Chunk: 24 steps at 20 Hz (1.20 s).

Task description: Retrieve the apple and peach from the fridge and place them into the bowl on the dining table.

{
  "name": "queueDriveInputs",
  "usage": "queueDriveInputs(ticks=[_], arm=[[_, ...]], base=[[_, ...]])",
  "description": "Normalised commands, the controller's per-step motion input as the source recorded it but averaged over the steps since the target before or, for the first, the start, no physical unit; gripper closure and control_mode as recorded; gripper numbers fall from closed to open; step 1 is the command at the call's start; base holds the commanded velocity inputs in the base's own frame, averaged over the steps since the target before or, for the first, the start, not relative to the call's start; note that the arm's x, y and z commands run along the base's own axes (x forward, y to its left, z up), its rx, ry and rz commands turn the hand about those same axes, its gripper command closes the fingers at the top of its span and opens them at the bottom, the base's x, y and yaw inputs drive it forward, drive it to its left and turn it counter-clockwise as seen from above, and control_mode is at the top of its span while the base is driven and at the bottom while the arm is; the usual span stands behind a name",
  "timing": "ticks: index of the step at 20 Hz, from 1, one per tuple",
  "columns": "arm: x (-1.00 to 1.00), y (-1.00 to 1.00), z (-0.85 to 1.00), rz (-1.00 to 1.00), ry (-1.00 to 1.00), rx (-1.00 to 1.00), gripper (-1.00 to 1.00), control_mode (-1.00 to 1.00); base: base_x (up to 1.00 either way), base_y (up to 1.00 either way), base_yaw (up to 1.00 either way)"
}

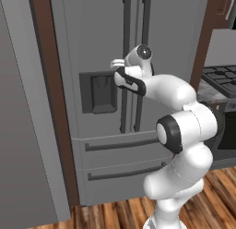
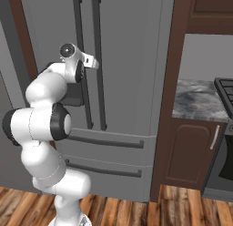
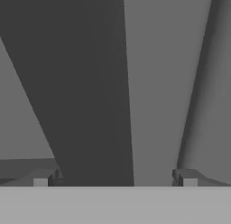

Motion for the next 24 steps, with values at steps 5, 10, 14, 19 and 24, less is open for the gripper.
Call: queueDriveInputs(ticks=[5,10,14,19,24], arm=[[0.50,0.06,-0.18,0.00,0.00,0.00,-1.00,-1.00],[0.58,0.08,-0.23,0.00,0.00,0.00,-1.00,-1.00],[0.27,0.01,0.00,0.00,0.00,0.00,1.00,-1.00],[-0.03,0.17,0.00,0.00,0.06,0.00,1.00,-1.00],[-0.58,0.18,0.01,0.00,0.06,-0.02,1.00,-1.00]], base=[[0.00,0.00,0.00],[0.00,0.00,0.00],[0.00,0.00,0.00],[0.00,0.00,0.00],[0.00,0.00,0.00]])
